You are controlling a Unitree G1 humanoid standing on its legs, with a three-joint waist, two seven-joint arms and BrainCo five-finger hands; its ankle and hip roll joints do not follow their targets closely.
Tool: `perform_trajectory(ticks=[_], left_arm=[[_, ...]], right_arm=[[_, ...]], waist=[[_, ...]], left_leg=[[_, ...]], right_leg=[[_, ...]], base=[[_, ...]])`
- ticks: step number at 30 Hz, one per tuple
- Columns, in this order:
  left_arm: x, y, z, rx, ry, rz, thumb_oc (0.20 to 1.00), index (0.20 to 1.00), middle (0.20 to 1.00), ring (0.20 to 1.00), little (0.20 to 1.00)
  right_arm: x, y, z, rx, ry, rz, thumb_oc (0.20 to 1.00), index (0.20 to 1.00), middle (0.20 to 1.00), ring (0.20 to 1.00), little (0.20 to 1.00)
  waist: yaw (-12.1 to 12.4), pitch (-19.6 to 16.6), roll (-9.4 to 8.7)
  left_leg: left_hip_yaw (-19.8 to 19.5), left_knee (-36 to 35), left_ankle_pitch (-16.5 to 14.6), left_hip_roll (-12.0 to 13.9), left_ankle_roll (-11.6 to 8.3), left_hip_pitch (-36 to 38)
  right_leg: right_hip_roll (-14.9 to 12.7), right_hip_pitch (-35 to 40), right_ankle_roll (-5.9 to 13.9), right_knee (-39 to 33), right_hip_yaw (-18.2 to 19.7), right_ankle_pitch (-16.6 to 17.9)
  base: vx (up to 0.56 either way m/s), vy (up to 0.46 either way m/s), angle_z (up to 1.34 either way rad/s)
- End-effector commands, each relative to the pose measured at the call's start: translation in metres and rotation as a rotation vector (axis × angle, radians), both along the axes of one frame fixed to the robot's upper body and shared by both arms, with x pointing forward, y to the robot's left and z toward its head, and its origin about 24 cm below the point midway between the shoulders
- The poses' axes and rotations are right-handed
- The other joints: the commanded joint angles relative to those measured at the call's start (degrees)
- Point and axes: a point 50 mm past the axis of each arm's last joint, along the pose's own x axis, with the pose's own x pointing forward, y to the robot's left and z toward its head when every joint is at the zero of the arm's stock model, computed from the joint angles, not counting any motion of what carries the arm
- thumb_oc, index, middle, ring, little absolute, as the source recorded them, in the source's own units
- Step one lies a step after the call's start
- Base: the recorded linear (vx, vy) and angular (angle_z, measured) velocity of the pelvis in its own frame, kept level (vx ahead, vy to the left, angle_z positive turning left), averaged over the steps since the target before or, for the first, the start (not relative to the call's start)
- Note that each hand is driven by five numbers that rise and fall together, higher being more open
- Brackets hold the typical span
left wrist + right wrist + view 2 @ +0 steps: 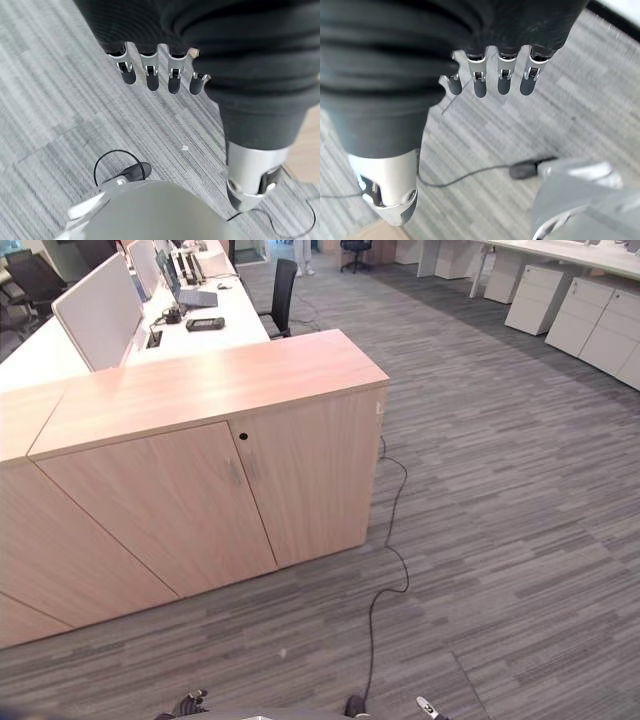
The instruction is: Put the empty folder in the office cabinet
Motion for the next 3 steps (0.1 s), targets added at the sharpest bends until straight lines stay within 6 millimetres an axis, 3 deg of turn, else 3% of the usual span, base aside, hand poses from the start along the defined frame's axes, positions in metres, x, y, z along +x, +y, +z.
perform_trajectory(ticks=[1,3], left_arm=[[0.0178,-0.0031,0.0028,-0.017,-0.04,-0.006,1.0,1.0,1.0,1.0,1.0],[0.0163,-0.0016,0.0026,-0.022,-0.032,0.008,1.0,1.0,1.0,1.0,1.0]], right_arm=[[0.0187,0.0045,0.0012,0.0,-0.025,0.035,1.0,1.0,1.0,1.0,1.0],[0.0203,0.0056,0.0011,0.003,-0.027,0.052,1.0,1.0,1.0,1.0,1.0]], waist=[[0.5,1.2,-1.78],[0.6,1.1,-1.86]], left_leg=[[-0.7,0.7,-2.5,-0.7,-1.45,0.0],[-0.6,0.7,-2.6,-0.8,-1.35,0.2]], right_leg=[[-3.5,3.5,5.81,-0.2,3.5,-5.0],[-3.6,3.5,5.96,-0.2,3.5,-5.0]], base=[[0.02,0.03,-0.15],[0.02,0.026,-0.08]])
